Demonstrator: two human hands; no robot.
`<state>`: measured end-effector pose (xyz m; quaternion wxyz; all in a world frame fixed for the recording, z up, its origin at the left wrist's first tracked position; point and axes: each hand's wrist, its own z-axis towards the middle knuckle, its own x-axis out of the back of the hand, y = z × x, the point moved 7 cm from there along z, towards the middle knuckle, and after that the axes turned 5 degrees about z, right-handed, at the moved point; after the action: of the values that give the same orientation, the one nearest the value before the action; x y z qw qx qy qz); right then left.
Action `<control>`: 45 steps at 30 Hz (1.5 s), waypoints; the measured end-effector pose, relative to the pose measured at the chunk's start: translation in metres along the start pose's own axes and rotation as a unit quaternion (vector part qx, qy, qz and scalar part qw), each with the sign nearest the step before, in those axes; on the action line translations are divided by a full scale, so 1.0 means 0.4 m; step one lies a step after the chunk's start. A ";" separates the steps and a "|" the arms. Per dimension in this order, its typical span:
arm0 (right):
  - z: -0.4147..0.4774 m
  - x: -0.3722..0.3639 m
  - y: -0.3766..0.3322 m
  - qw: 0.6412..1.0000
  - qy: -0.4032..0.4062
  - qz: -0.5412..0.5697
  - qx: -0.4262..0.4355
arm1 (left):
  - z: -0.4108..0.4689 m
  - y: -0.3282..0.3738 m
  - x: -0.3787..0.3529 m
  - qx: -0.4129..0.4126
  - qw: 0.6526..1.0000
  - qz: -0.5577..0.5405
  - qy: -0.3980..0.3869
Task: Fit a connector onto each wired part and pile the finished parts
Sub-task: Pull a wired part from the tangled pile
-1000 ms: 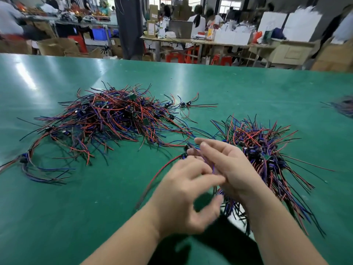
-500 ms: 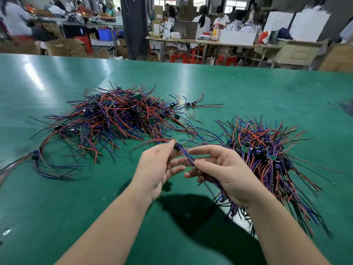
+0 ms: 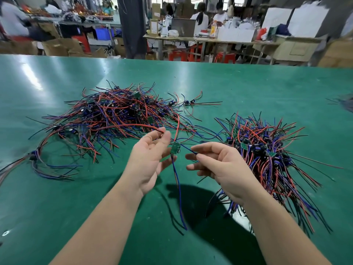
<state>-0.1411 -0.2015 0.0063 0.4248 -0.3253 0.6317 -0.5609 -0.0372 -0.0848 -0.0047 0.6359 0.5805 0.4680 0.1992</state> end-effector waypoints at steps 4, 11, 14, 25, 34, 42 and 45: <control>0.002 0.025 -0.017 0.997 0.052 0.043 0.035 | -0.003 -0.013 -0.009 0.018 0.998 0.051 -0.008; 0.006 0.105 -0.049 0.966 0.168 0.178 0.083 | 0.019 0.049 0.041 0.039 0.989 -0.138 -0.043; 0.003 0.128 -0.060 0.954 0.188 0.214 0.096 | 0.039 0.070 0.102 -0.010 0.990 -0.134 0.041; -0.008 0.116 -0.084 0.941 0.141 0.278 0.128 | -0.002 0.077 0.051 -0.205 0.921 0.315 0.106; -0.024 -0.015 -0.063 0.960 -0.086 0.264 0.026 | -0.026 0.014 -0.057 -0.110 0.968 0.206 -0.096; -0.032 -0.047 -0.023 0.974 -0.149 0.165 -0.047 | -0.032 0.078 -0.038 -0.122 0.982 -0.091 -0.111; -0.028 -0.033 -0.019 0.984 -0.131 0.111 -0.053 | -0.038 0.067 -0.044 -0.071 0.986 -0.090 -0.119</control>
<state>-0.1461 -0.1859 0.0162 0.5457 -0.3460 0.6314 -0.4288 -0.0505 -0.0840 0.0282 0.7418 0.5091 0.4242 0.1035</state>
